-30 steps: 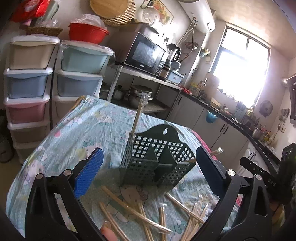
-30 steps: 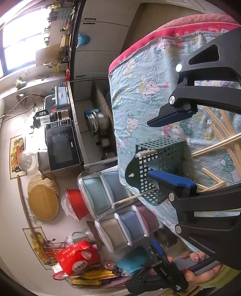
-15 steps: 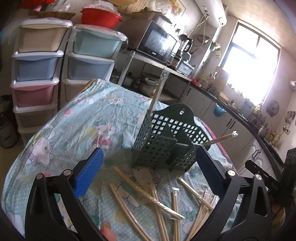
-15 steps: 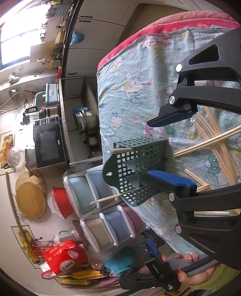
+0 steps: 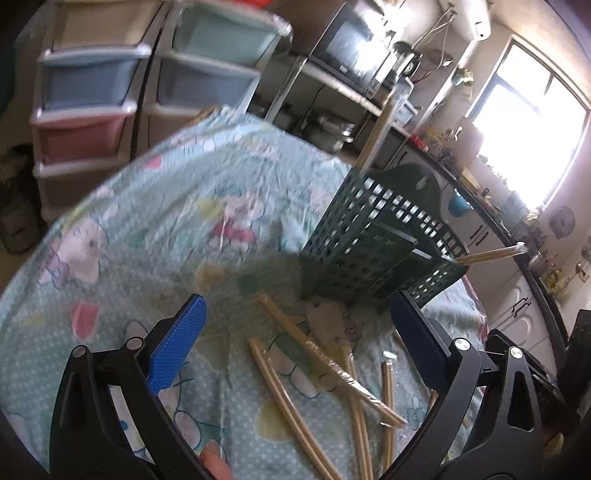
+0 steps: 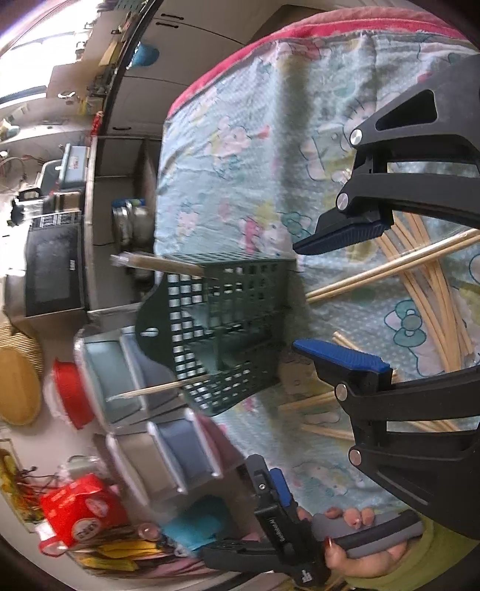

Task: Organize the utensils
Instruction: 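Move both tools back toward the remaining chopsticks beside the caddy, then close the left tool on chopsticks while the right tool grasps another chopstick pair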

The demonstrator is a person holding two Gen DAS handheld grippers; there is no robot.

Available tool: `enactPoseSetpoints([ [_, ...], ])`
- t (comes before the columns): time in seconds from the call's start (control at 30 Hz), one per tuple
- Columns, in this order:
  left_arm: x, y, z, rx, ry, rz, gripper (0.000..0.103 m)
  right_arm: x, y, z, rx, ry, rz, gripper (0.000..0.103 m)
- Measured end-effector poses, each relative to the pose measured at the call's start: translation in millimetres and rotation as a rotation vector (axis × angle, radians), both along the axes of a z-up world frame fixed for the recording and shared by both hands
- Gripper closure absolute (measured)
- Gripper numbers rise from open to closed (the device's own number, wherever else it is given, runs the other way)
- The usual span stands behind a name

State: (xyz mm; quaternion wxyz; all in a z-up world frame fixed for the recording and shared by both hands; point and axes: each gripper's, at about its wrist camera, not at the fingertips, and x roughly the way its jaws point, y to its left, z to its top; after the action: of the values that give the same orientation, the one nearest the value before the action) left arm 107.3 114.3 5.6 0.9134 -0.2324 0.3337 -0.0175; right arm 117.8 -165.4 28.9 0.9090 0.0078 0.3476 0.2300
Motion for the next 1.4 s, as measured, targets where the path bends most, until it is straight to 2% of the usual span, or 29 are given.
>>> enactPoseSetpoints([
  [0.3,30.6,1.2,-35.3,-0.075,0.147,-0.08,0.034,24.2,19.9,-30.9,-0.089,0.079,-0.003,0.067],
  [0.4,41.3,1.0,-44.0,-0.096,0.185,-0.092,0.037,32.6,27.6,-38.1,-0.138,0.082,-0.002,0.068],
  [0.6,60.0,2.9,-49.7,-0.074,0.229,-0.082,0.037,48.7,44.1,-54.5,-0.241,0.088,0.02,0.068],
  [0.87,75.0,-7.0,-49.8,0.047,0.274,-0.078,0.039,67.3,58.5,-73.6,-0.315,0.134,0.051,0.068],
  [0.97,74.5,-10.3,-50.1,0.097,0.274,-0.069,0.048,69.2,60.8,-78.0,-0.315,0.143,0.062,0.068],
  [1.17,73.9,-3.4,-53.8,0.163,0.27,-0.018,0.082,73.0,61.8,-85.8,-0.33,0.143,0.074,0.072],
  [1.33,74.8,8.4,-57.1,0.119,0.253,-0.013,0.09,70.0,61.3,-86.7,-0.328,0.13,0.081,0.09],
  [1.4,76.5,12.8,-57.8,0.089,0.251,-0.01,0.093,64.4,66.6,-85.9,-0.316,0.124,0.07,0.091],
])
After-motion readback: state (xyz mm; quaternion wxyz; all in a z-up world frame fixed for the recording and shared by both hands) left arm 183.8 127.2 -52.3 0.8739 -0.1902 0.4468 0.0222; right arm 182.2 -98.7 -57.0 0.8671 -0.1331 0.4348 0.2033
